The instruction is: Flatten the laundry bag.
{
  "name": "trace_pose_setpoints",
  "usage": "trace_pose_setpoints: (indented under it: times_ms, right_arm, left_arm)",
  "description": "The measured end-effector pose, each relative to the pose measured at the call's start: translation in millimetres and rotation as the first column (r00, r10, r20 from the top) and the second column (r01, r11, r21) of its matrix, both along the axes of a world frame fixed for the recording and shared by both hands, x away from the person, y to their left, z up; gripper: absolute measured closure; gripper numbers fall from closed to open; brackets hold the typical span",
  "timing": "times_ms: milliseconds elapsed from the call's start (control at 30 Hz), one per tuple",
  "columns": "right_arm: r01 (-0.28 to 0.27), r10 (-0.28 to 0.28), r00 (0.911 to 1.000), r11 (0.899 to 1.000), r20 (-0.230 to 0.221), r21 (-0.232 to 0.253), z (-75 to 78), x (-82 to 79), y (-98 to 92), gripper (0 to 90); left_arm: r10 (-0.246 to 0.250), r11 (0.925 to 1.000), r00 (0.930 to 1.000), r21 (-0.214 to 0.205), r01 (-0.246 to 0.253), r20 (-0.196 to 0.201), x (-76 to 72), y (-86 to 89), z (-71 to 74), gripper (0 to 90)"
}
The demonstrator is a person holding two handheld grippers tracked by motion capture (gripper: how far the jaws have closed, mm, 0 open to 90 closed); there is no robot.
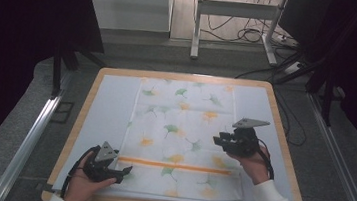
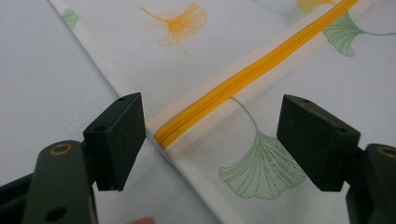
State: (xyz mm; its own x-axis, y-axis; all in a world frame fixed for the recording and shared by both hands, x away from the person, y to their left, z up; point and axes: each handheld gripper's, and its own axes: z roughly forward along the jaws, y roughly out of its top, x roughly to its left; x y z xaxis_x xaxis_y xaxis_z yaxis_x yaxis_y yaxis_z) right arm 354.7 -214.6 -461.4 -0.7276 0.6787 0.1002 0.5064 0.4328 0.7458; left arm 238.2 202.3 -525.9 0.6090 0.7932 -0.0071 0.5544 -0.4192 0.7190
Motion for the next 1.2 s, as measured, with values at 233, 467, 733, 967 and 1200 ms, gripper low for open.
trace_pose_setpoints:
  times_ms: [233,467,733,967,1200]
  right_arm:
    - [-0.065,0.064,0.9978,0.998,-0.017,-0.021,-4.6,-21.3,-1.5,83.4]
    - [-0.055,0.054,0.9982,0.998,-0.027,-0.019,-10.2,-34.7,-10.3,89.1]
    - [-0.036,0.034,0.9974,0.999,-0.064,-0.030,-23.2,-59.1,-32.2,89.2]
    - [0.003,-0.005,0.9957,1.000,-0.093,-0.030,-31.0,-72.6,-55.4,89.2]
    - [0.022,-0.025,0.9934,0.999,-0.112,-0.030,-35.5,-79.4,-65.8,89.2]
  left_arm:
    - [0.003,1.0000,1.0000,-0.006,-0.003,0.008,-1.7,-0.5,1.0,23.2]
    - [-0.003,0.9999,0.9996,-0.011,0.003,0.029,-2.4,-1.6,1.1,22.7]
    - [-0.023,0.9996,0.9987,-0.013,0.024,0.046,-3.2,-6.7,2.1,22.0]
    - [-0.019,0.9994,0.9981,-0.029,0.021,0.059,-1.9,-9.0,3.8,21.4]
    - [-0.040,0.9974,0.9961,-0.057,0.044,0.079,-1.3,-15.2,8.0,21.2]
